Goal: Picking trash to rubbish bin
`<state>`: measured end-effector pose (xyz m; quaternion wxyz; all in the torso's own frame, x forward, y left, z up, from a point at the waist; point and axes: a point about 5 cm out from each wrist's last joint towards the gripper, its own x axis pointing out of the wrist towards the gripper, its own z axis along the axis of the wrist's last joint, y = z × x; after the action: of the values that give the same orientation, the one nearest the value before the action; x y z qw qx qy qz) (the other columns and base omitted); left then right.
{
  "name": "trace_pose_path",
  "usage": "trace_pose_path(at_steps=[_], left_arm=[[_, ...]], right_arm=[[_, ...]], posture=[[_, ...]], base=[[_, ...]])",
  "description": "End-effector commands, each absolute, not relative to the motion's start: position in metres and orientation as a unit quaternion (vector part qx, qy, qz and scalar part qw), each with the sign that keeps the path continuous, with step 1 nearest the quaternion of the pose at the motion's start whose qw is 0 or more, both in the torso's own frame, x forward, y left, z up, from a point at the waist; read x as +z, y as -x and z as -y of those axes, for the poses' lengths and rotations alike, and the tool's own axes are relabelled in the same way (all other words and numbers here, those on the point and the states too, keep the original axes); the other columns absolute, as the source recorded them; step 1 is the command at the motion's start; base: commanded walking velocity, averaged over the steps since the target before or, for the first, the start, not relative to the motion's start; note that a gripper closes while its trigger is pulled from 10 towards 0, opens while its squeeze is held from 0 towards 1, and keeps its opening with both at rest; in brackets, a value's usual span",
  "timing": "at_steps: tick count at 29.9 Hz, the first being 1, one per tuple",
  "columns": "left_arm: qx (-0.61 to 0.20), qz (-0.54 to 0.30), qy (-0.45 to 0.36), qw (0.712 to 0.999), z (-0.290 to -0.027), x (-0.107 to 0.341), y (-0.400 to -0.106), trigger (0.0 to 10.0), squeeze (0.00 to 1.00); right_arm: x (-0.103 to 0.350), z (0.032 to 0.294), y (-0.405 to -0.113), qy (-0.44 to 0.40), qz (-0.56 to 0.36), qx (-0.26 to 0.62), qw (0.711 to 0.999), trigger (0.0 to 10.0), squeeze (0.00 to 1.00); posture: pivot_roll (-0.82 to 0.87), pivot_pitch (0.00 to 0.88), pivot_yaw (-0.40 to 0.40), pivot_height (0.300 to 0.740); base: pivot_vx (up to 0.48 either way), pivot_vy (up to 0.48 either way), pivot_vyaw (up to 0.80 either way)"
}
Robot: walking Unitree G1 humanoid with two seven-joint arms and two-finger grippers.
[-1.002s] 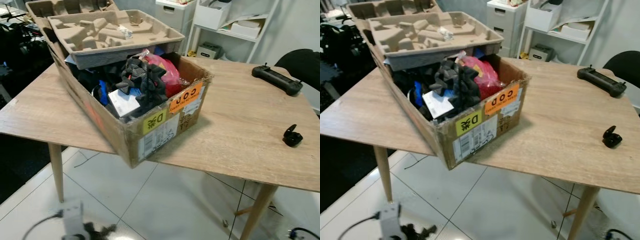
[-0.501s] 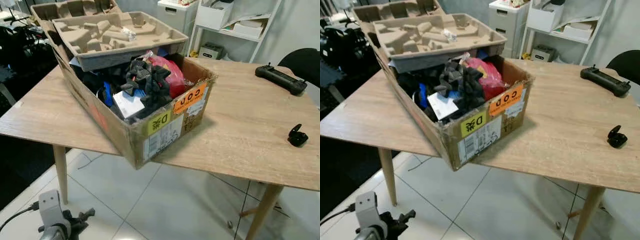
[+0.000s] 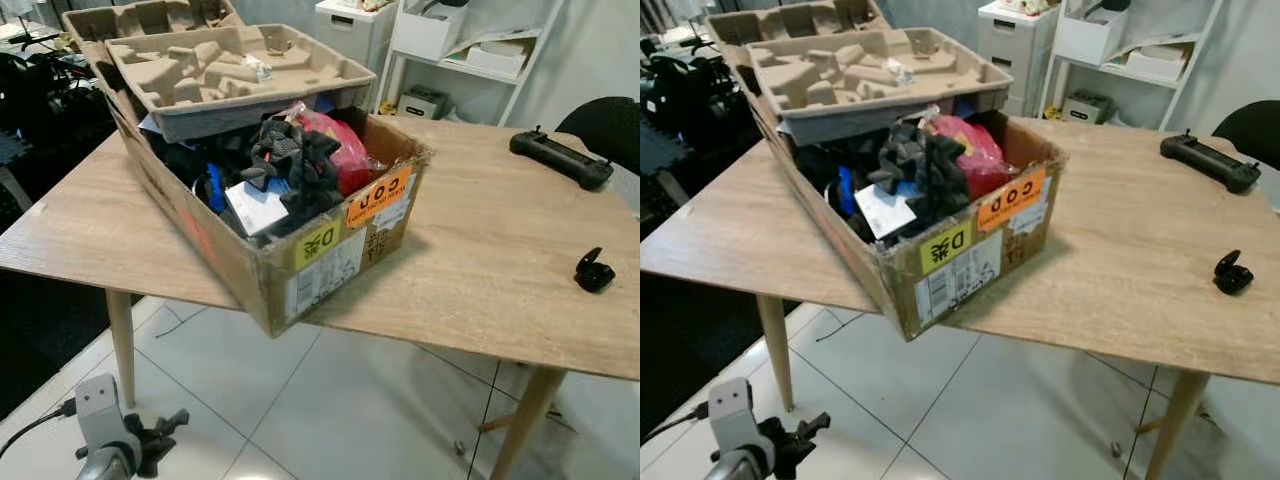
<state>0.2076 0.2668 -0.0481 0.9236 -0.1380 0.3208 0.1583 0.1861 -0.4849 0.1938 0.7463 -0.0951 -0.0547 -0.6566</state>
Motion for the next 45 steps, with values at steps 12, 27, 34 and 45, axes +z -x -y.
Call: trace_pose_path(at_steps=[12, 27, 34, 45], left_arm=[[0.185, -0.215, 0.159, 0.946, -0.295, -0.010, -0.241, 10.0, 0.00], [0.232, 0.007, 0.145, 0.962, -0.367, 0.078, -0.265, 10.0, 0.00], [0.225, 0.142, 0.106, 0.958, -0.407, 0.147, -0.263, 10.0, 0.00], [-0.051, 0.270, 0.065, 0.959, -0.387, 0.225, -0.273, 10.0, 0.00]], right_arm=[[0.340, 0.324, -0.308, -0.035, 0.395, 0.008, 0.918, 10.0, 0.00], [0.317, 0.228, -0.356, -0.029, 0.292, 0.242, 0.925, 10.0, 0.00], [0.297, 0.214, -0.363, -0.004, 0.240, 0.224, 0.945, 10.0, 0.00], [0.274, 0.185, -0.355, -0.012, 0.216, 0.317, 0.923, 10.0, 0.00]], posture=[[-0.06, 0.118, 0.012, 0.740], [-0.03, 0.183, -0.022, 0.740], [-0.01, 0.205, -0.020, 0.740], [0.00, 0.209, -0.012, 0.740]], base=[[0.000, 0.000, 0.00], [0.000, 0.000, 0.00], [0.000, 0.000, 0.00], [0.000, 0.000, 0.00]])
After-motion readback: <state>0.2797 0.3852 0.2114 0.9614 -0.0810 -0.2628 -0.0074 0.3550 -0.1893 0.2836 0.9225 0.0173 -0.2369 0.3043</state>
